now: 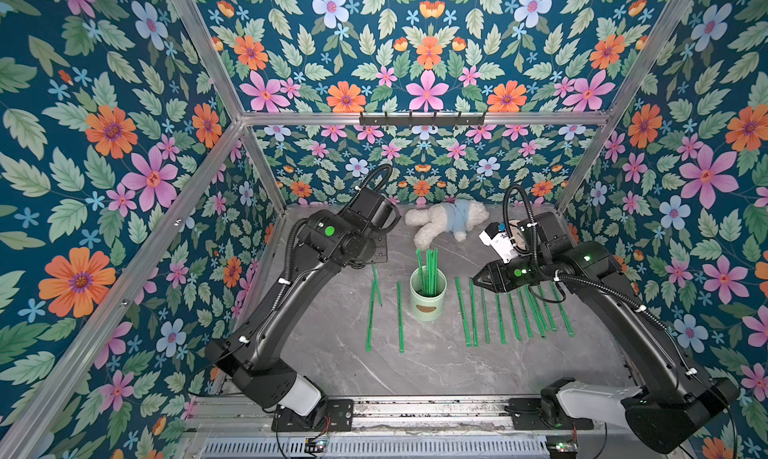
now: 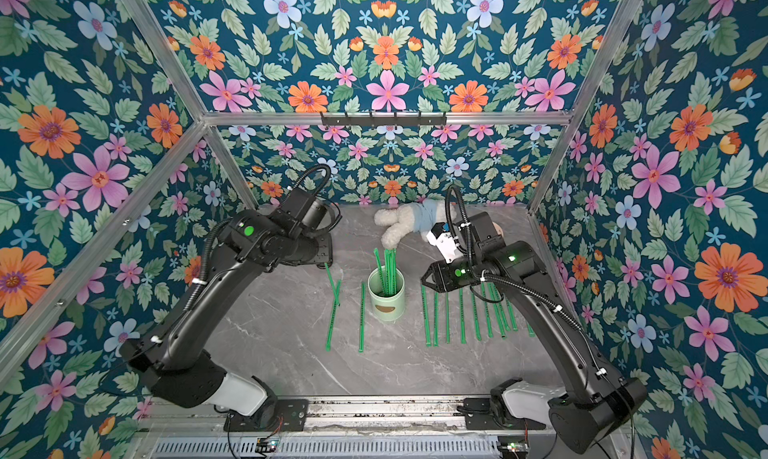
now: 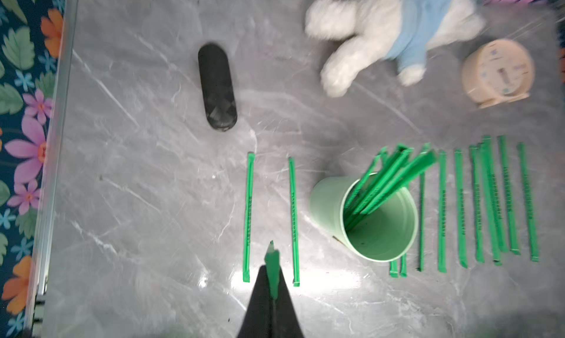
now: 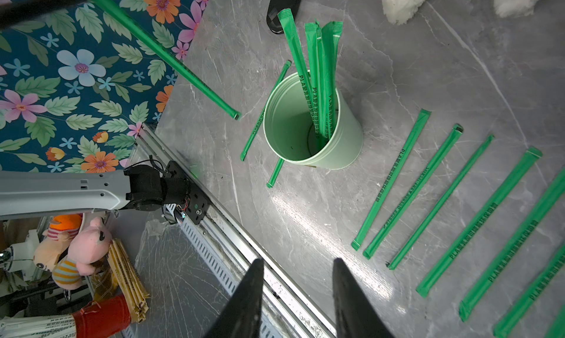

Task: Take the straws out of the storage container
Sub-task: Place the straw at the center of the board.

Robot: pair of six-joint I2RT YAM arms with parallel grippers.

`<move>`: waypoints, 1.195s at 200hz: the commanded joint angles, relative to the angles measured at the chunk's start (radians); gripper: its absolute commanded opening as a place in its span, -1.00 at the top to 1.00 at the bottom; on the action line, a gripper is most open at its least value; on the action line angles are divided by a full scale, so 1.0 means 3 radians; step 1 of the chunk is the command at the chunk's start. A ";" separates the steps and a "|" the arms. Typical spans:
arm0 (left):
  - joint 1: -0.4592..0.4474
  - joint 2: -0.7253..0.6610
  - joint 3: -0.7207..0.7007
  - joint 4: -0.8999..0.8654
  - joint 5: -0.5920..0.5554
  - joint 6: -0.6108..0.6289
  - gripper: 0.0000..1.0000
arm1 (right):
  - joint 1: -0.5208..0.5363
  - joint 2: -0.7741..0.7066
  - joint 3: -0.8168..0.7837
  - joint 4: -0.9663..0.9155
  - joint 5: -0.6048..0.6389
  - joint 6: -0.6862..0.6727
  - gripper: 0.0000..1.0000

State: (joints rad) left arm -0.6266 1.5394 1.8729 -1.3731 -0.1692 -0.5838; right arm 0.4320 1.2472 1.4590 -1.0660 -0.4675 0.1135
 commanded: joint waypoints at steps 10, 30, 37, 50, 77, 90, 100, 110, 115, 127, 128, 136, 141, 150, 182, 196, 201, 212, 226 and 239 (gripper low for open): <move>0.0350 0.0143 -0.0339 -0.0163 0.0543 0.0112 0.95 | 0.0002 -0.0016 -0.0014 0.0035 -0.0013 -0.0030 0.22; 0.0406 0.0380 -0.0409 -0.0186 0.0787 0.0225 0.95 | 0.0002 -0.0011 -0.0018 0.0041 -0.0012 -0.0027 0.22; 0.0415 0.0476 -0.0404 -0.0198 0.0884 0.0260 0.96 | 0.0002 -0.0010 -0.0026 0.0046 -0.0015 -0.0029 0.22; 0.0425 0.0664 -0.0330 -0.0244 0.1039 0.0311 0.96 | -0.0001 -0.0005 -0.0026 0.0051 -0.0020 -0.0029 0.22; 0.0435 0.1026 -0.0046 -0.0376 0.1295 0.0392 0.96 | 0.0001 -0.0012 -0.0045 0.0061 -0.0017 -0.0028 0.22; 0.0446 0.1144 -0.0011 -0.0373 0.1402 0.0387 0.97 | 0.0002 -0.0028 -0.0051 0.0057 -0.0017 -0.0032 0.22; 0.0447 0.1209 -0.0027 -0.0376 0.1426 0.0387 0.97 | 0.0002 -0.0037 -0.0054 0.0061 -0.0013 -0.0033 0.22; 0.0451 0.1280 -0.0044 -0.0376 0.1416 0.0387 0.97 | 0.0002 -0.0046 -0.0061 0.0066 -0.0013 -0.0033 0.21; 0.0447 0.1312 -0.0049 -0.0374 0.1409 0.0389 0.98 | 0.0002 -0.0046 -0.0067 0.0071 -0.0015 -0.0035 0.21; 0.0447 0.1382 -0.0043 -0.0377 0.1400 0.0387 0.98 | 0.0002 -0.0046 -0.0072 0.0079 -0.0017 -0.0032 0.21; 0.0447 0.1385 -0.0044 -0.0378 0.1399 0.0387 0.98 | 0.0002 -0.0046 -0.0075 0.0080 -0.0019 -0.0031 0.21; 0.0447 0.1433 -0.0028 -0.0375 0.1385 0.0388 0.98 | -0.0001 -0.0046 -0.0082 0.0083 -0.0016 -0.0034 0.21; 0.0447 0.1454 -0.0021 -0.0375 0.1366 0.0390 0.98 | 0.0002 -0.0046 -0.0086 0.0087 -0.0016 -0.0035 0.21; 0.0452 0.1496 -0.0010 -0.0377 0.1337 0.0387 0.98 | 0.0002 -0.0047 -0.0092 0.0096 -0.0012 -0.0033 0.21; 0.0463 0.1654 0.0020 -0.0377 0.1217 0.0389 0.99 | 0.0002 -0.0055 -0.0114 0.0116 -0.0019 -0.0024 0.21; 0.0484 0.1730 0.0056 -0.0378 0.1146 0.0387 0.99 | 0.0002 -0.0061 -0.0136 0.0127 -0.0022 -0.0020 0.21; 0.0492 0.1761 0.0078 -0.0375 0.1117 0.0387 1.00 | 0.0001 -0.0066 -0.0143 0.0135 -0.0026 -0.0020 0.21; 0.0493 0.1826 0.0133 -0.0374 0.1064 0.0383 1.00 | 0.0002 -0.0067 -0.0154 0.0148 -0.0032 -0.0015 0.21; 0.0493 0.1913 0.0209 -0.0374 0.1021 0.0382 1.00 | 0.0002 -0.0062 -0.0158 0.0158 -0.0032 -0.0012 0.21; 0.0493 0.1991 0.0259 -0.0373 0.0982 0.0382 0.99 | 0.0002 -0.0057 -0.0164 0.0165 -0.0037 -0.0014 0.21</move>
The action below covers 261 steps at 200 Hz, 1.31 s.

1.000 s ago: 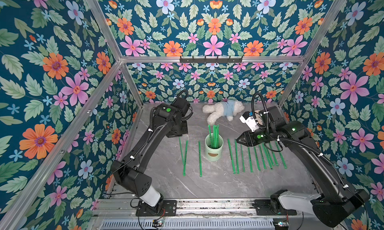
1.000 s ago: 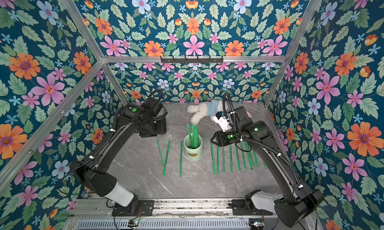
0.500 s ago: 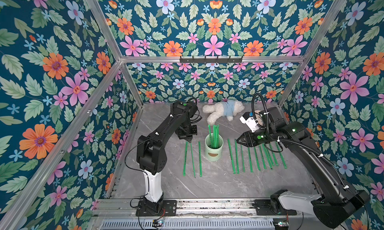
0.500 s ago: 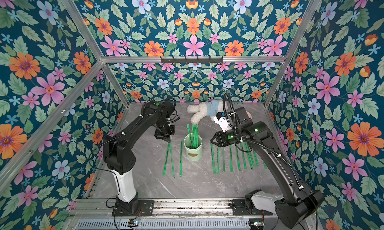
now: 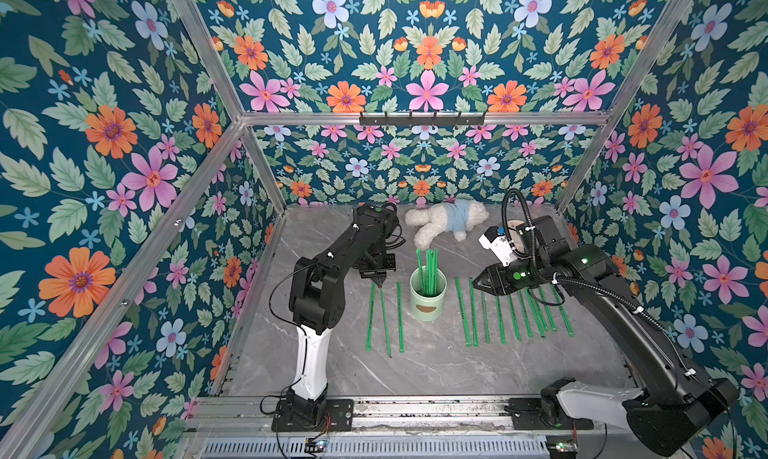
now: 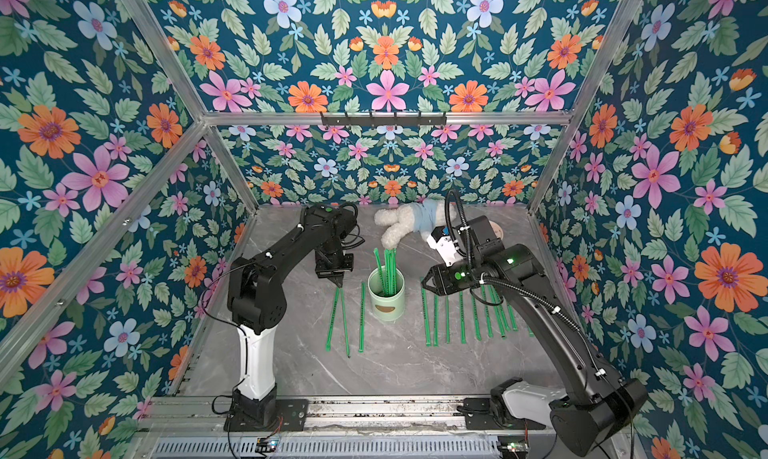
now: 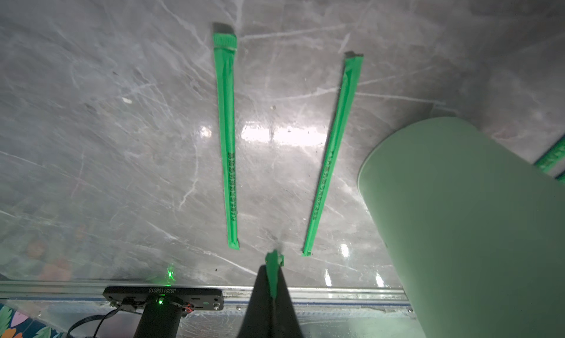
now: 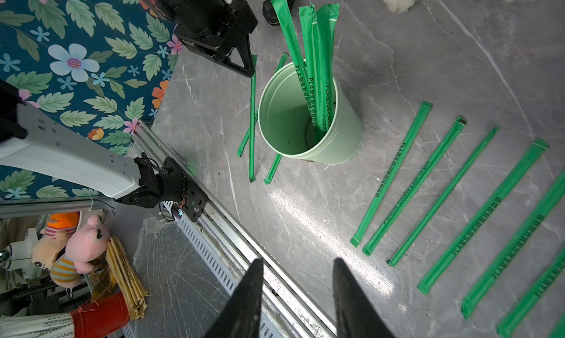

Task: Take the straws out of the storage container
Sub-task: Place the straw at the center of the board.

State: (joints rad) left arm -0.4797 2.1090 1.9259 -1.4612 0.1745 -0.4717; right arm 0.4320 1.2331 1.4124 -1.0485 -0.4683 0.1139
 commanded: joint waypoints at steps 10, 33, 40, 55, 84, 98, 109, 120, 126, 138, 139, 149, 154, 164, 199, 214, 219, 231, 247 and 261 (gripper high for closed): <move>0.0004 0.0142 0.0112 -0.0080 -0.0196 0.0008 1.00 | 0.0002 -0.0006 -0.0009 0.0110 -0.0034 -0.0017 0.21; 0.0003 0.0228 0.0148 -0.0084 -0.0196 0.0014 0.99 | 0.0001 0.0005 -0.0009 0.0125 -0.0040 -0.0011 0.21; 0.0004 0.0243 0.0155 -0.0080 -0.0186 0.0013 0.99 | 0.0002 0.0010 -0.0006 0.0133 -0.0040 -0.0008 0.21; 0.0004 0.0278 0.0171 -0.0081 -0.0174 0.0016 0.99 | -0.0002 0.0024 -0.0014 0.0144 -0.0045 -0.0010 0.21; 0.0004 0.0330 0.0184 -0.0029 -0.0117 0.0018 0.98 | 0.0002 0.0036 -0.0024 0.0170 -0.0060 -0.0004 0.21; 0.0003 0.0360 0.0172 0.0008 -0.0102 0.0014 0.98 | 0.0002 0.0035 -0.0029 0.0176 -0.0065 -0.0006 0.21; 0.0000 0.0390 0.0152 0.0045 -0.0086 0.0008 0.98 | 0.0002 0.0022 -0.0032 0.0176 -0.0070 -0.0005 0.21; 0.0000 0.0426 0.0139 0.0090 -0.0071 0.0000 0.98 | 0.0002 0.0015 -0.0039 0.0175 -0.0071 -0.0001 0.21; 0.0001 0.0447 0.0129 0.0111 -0.0070 -0.0003 0.98 | 0.0002 0.0011 -0.0039 0.0171 -0.0070 -0.0001 0.21; -0.0004 0.0489 0.0123 0.0149 -0.0051 -0.0004 0.98 | 0.0002 0.0006 -0.0044 0.0167 -0.0068 -0.0004 0.21; -0.0005 0.0495 0.0122 0.0155 -0.0048 -0.0006 0.98 | 0.0002 0.0006 -0.0042 0.0169 -0.0069 -0.0002 0.21; -0.0001 0.0521 0.0115 0.0190 -0.0019 -0.0011 0.98 | 0.0002 0.0001 -0.0050 0.0170 -0.0066 -0.0001 0.21; -0.0001 0.0539 0.0115 0.0207 -0.0006 -0.0018 0.97 | 0.0002 0.0001 -0.0048 0.0165 -0.0065 -0.0001 0.21; -0.0001 0.0559 0.0119 0.0234 0.0014 -0.0022 0.97 | 0.0002 -0.0003 -0.0050 0.0166 -0.0064 -0.0001 0.21; -0.0001 0.0604 0.0119 0.0299 0.0057 -0.0032 0.96 | 0.0002 -0.0013 -0.0064 0.0176 -0.0064 -0.0001 0.21; -0.0004 0.0618 0.0111 0.0323 0.0052 -0.0033 0.94 | 0.0002 -0.0020 -0.0078 0.0181 -0.0065 -0.0001 0.20; -0.0001 0.0616 0.0106 0.0329 0.0057 -0.0037 0.93 | -0.0001 -0.0017 -0.0080 0.0182 -0.0063 -0.0001 0.20; -0.0001 0.0624 0.0094 0.0345 0.0062 -0.0036 0.90 | 0.0002 -0.0024 -0.0081 0.0182 -0.0065 -0.0003 0.20; -0.0001 0.0632 0.0090 0.0365 0.0070 -0.0038 0.84 | 0.0002 -0.0027 -0.0081 0.0181 -0.0060 -0.0006 0.20; -0.0002 0.0631 0.0089 0.0375 0.0073 -0.0043 0.80 | 0.0002 -0.0029 -0.0081 0.0177 -0.0060 -0.0006 0.19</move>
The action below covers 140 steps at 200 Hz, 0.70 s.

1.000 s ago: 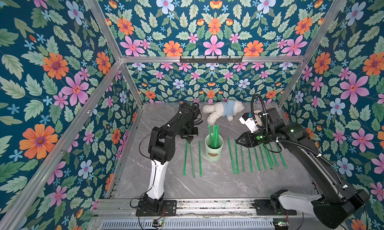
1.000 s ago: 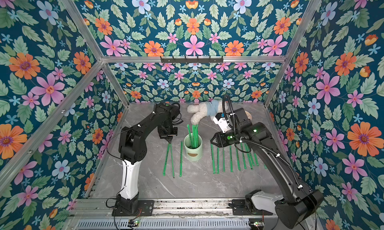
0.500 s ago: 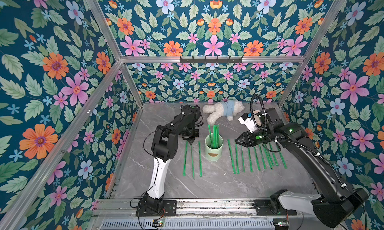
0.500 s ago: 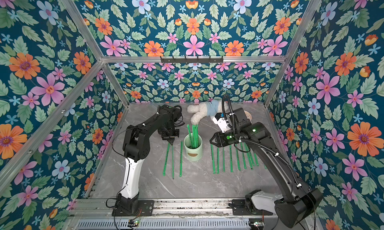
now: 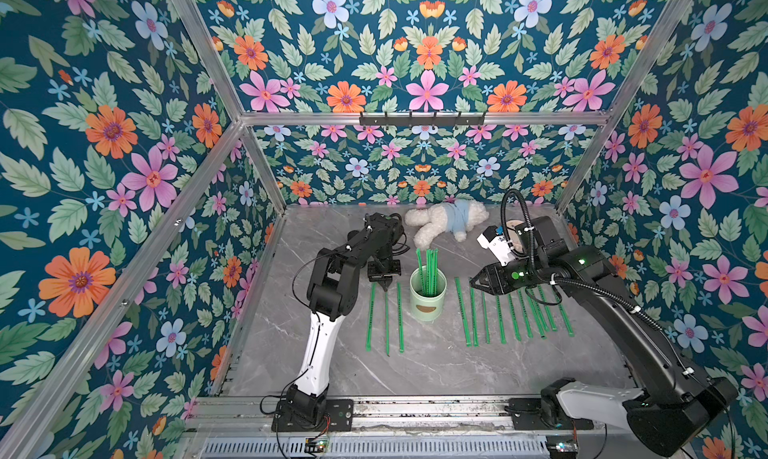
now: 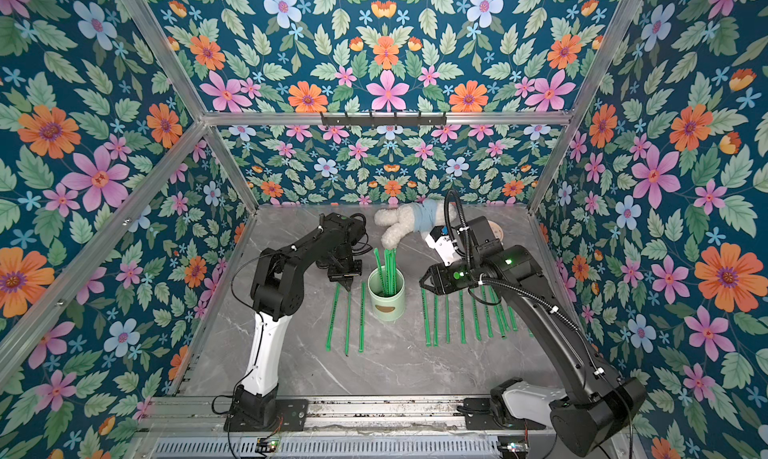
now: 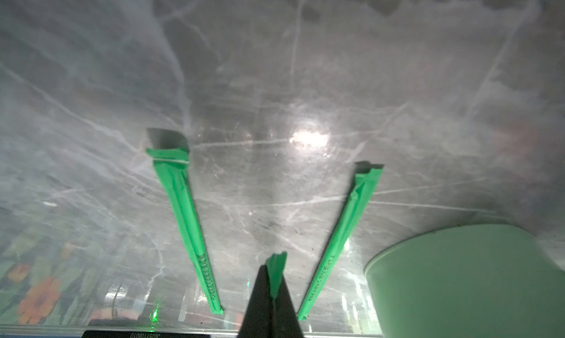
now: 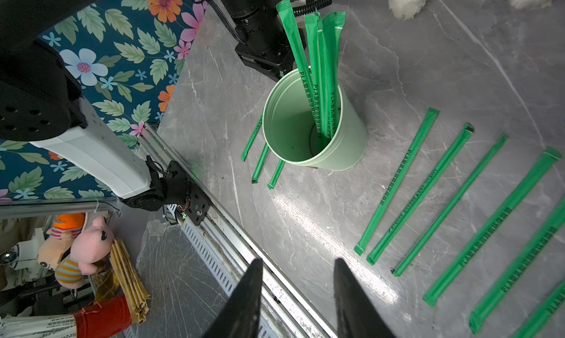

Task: Take the straws out of the storage container
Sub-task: Place the straw at the center of the board.

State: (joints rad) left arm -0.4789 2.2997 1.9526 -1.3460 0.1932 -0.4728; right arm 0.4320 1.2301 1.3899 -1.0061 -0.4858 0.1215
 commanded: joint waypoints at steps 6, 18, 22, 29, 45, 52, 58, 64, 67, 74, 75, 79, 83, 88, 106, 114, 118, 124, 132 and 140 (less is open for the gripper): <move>-0.0002 -0.0001 0.0001 -0.0003 0.0005 -0.0037 0.79 | -0.0002 -0.0020 -0.0005 0.0040 -0.0002 -0.0031 0.19; -0.0004 -0.0005 -0.0003 -0.0003 -0.0010 -0.0040 0.74 | -0.0001 -0.0014 -0.0010 0.0040 -0.0002 -0.0032 0.19; -0.0004 -0.0007 -0.0004 -0.0005 -0.0015 -0.0040 0.72 | -0.0001 -0.0015 -0.0010 0.0040 -0.0002 -0.0032 0.20; -0.0001 -0.0011 -0.0008 -0.0003 -0.0024 -0.0040 0.69 | 0.0002 -0.0015 -0.0007 0.0043 -0.0002 -0.0032 0.19; 0.0001 -0.0023 -0.0014 -0.0003 -0.0050 -0.0037 0.68 | 0.0002 -0.0014 -0.0013 0.0045 -0.0003 -0.0028 0.19; -0.0001 -0.0028 -0.0017 0.0002 -0.0059 -0.0038 0.66 | -0.0001 -0.0015 -0.0016 0.0048 -0.0003 -0.0032 0.19; -0.0001 -0.0036 -0.0017 0.0007 -0.0073 -0.0040 0.65 | 0.0002 -0.0014 -0.0016 0.0051 -0.0002 -0.0032 0.19; -0.0003 -0.0049 -0.0016 0.0011 -0.0093 -0.0040 0.65 | 0.0002 -0.0010 -0.0021 0.0051 -0.0002 -0.0030 0.19; -0.0001 -0.0058 -0.0015 0.0011 -0.0110 -0.0042 0.65 | 0.0002 -0.0010 -0.0018 0.0048 -0.0002 -0.0032 0.19; 0.0002 -0.0088 -0.0005 0.0005 -0.0159 -0.0049 0.65 | 0.0003 -0.0007 -0.0021 0.0048 -0.0002 -0.0032 0.19; 0.0001 -0.0090 -0.0002 0.0004 -0.0169 -0.0049 0.65 | 0.0003 -0.0007 -0.0021 0.0048 -0.0002 -0.0032 0.19; 0.0001 -0.0114 0.0003 0.0007 -0.0201 -0.0057 0.65 | 0.0002 -0.0009 -0.0020 0.0048 -0.0003 -0.0029 0.19; 0.0001 -0.0137 0.0008 0.0003 -0.0236 -0.0061 0.65 | 0.0002 -0.0009 -0.0021 0.0050 -0.0002 -0.0030 0.19; 0.0001 -0.0171 0.0020 0.0001 -0.0297 -0.0077 0.65 | 0.0002 -0.0009 -0.0019 0.0046 -0.0002 -0.0032 0.19; 0.0001 -0.0400 0.0038 0.0052 -0.0526 -0.0150 0.64 | 0.0002 -0.0013 -0.0012 0.0047 0.0002 -0.0032 0.18; 0.0001 -0.0549 0.0005 0.0140 -0.0598 -0.0200 0.64 | -0.0001 -0.0019 -0.0018 0.0054 0.0008 -0.0027 0.18; 0.0001 -0.0630 -0.0023 0.0203 -0.0617 -0.0224 0.64 | 0.0002 -0.0018 -0.0017 0.0056 0.0009 -0.0027 0.18; 0.0001 -0.0773 -0.0100 0.0338 -0.0633 -0.0272 0.64 | 0.0001 -0.0020 -0.0018 0.0056 0.0011 -0.0027 0.18; -0.0001 -0.1004 -0.0263 0.0595 -0.0607 -0.0334 0.63 | 0.0003 -0.0019 -0.0019 0.0056 0.0016 -0.0021 0.18; -0.0004 -0.1261 -0.0504 0.0935 -0.0515 -0.0393 0.63 | 0.0002 -0.0023 -0.0021 0.0056 0.0018 -0.0021 0.18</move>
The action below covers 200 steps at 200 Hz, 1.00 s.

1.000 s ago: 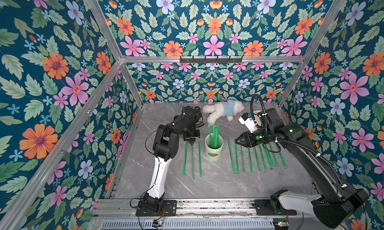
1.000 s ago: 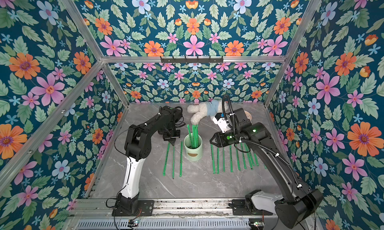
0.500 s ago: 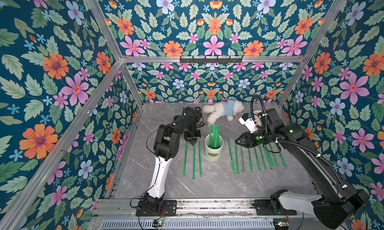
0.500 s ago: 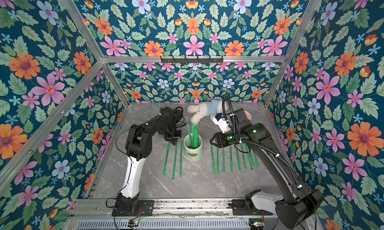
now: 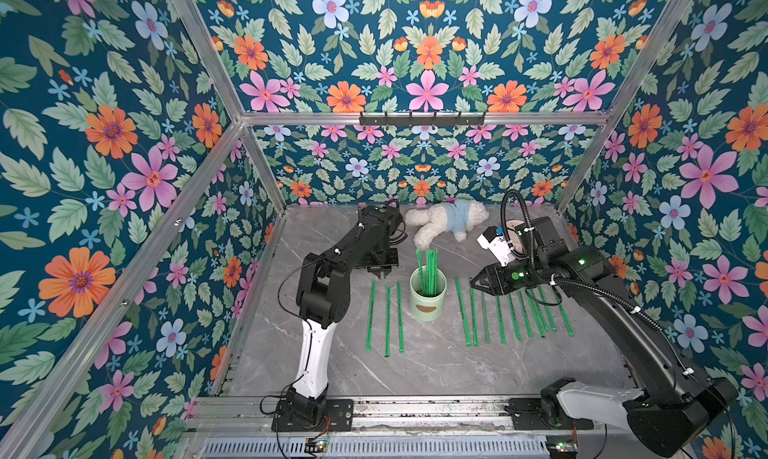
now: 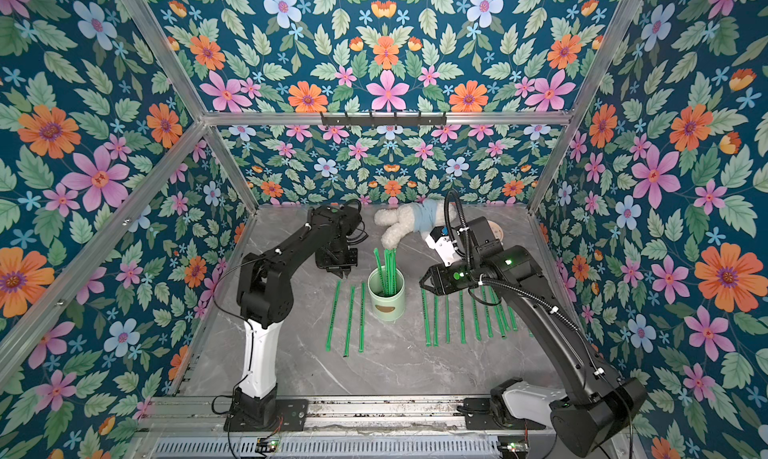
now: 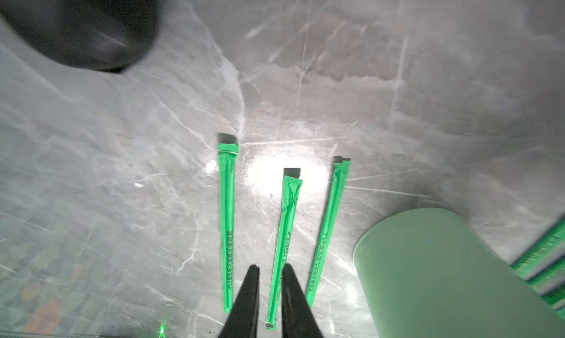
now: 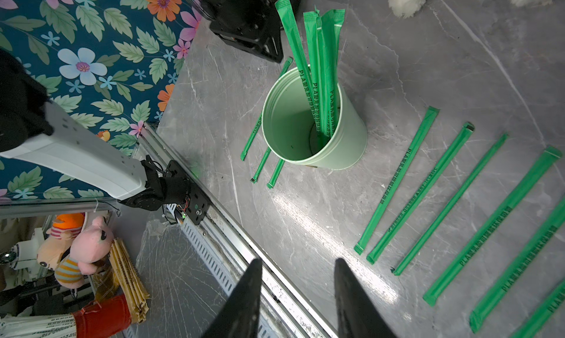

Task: Take the straws out of the storage container
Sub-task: Pick up the straw from the container.

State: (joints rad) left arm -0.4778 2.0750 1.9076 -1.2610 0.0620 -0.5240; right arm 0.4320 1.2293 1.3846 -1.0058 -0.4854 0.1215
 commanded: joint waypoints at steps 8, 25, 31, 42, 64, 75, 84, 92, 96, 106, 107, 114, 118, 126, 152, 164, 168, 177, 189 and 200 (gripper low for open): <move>-0.0017 -0.0783 -0.0663 0.1061 0.0049 -0.0273 0.60 | 0.0003 -0.0026 -0.0007 0.0062 0.0022 -0.0013 0.18; -0.0062 -0.1273 -0.1310 0.1916 0.0215 -0.0428 0.54 | 0.0002 -0.0027 0.0009 0.0050 0.0026 -0.0014 0.18; -0.0086 -0.1413 -0.1468 0.2097 0.0228 -0.0464 0.54 | 0.0002 -0.0032 0.0015 0.0037 0.0028 -0.0014 0.18; -0.0157 -0.1598 -0.1662 0.2303 0.0173 -0.0483 0.54 | 0.0002 -0.0039 0.0025 0.0028 0.0027 -0.0018 0.18; -0.0391 -0.1856 -0.1933 0.2670 0.0066 -0.0425 0.50 | 0.0001 -0.0058 0.0020 0.0034 0.0032 -0.0015 0.18; -0.0523 -0.1922 -0.2031 0.2805 0.0003 -0.0416 0.46 | 0.0002 -0.0058 0.0017 0.0034 0.0033 -0.0016 0.17; -0.0602 -0.1959 -0.2071 0.2873 -0.0040 -0.0390 0.45 | 0.0002 -0.0058 0.0013 0.0034 0.0028 -0.0016 0.17; -0.0669 -0.1973 -0.2096 0.2919 -0.0085 -0.0378 0.44 | 0.0001 -0.0058 0.0014 0.0039 0.0033 -0.0008 0.17; -0.0691 -0.1981 -0.2106 0.2946 -0.0097 -0.0375 0.44 | 0.0004 -0.0058 0.0013 0.0038 0.0030 -0.0011 0.18; -0.0730 -0.1986 -0.2125 0.3013 -0.0103 -0.0375 0.43 | 0.0002 -0.0058 0.0011 0.0038 0.0028 -0.0011 0.18; -0.0732 -0.1987 -0.2127 0.3017 -0.0104 -0.0375 0.43 | 0.0002 -0.0058 0.0012 0.0039 0.0028 -0.0011 0.17; -0.0744 -0.1978 -0.2134 0.3045 -0.0112 -0.0375 0.43 | 0.0002 -0.0053 0.0012 0.0035 0.0028 -0.0011 0.17; -0.0756 -0.1967 -0.2130 0.3052 -0.0114 -0.0375 0.43 | 0.0002 -0.0052 0.0015 0.0035 0.0028 -0.0011 0.17; -0.0767 -0.1951 -0.2117 0.3057 -0.0124 -0.0372 0.43 | 0.0001 -0.0051 0.0017 0.0034 0.0025 -0.0011 0.17; -0.0799 -0.1882 -0.2092 0.3057 -0.0133 -0.0372 0.43 | -0.0001 -0.0043 0.0011 0.0040 0.0027 -0.0016 0.17; -0.0812 -0.1855 -0.2071 0.3063 -0.0135 -0.0366 0.43 | 0.0002 -0.0037 0.0005 0.0040 0.0028 -0.0014 0.17; -0.0814 -0.1843 -0.2062 0.3063 -0.0135 -0.0365 0.43 | 0.0002 -0.0036 0.0004 0.0046 0.0027 -0.0016 0.17; -0.0819 -0.1823 -0.2042 0.3063 -0.0135 -0.0362 0.43 | 0.0002 -0.0032 0.0003 0.0054 0.0027 -0.0013 0.17; -0.0824 -0.1790 -0.2013 0.3063 -0.0125 -0.0357 0.43 | -0.0001 -0.0027 -0.0003 0.0054 0.0024 -0.0016 0.17; -0.0828 -0.1769 -0.1988 0.3058 -0.0125 -0.0355 0.43 | 0.0002 -0.0027 -0.0003 0.0054 0.0020 -0.0016 0.17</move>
State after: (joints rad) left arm -0.7242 1.5341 1.2953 -0.3740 0.0391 -0.6350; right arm 0.4320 1.2201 1.3846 -1.0054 -0.4816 0.1219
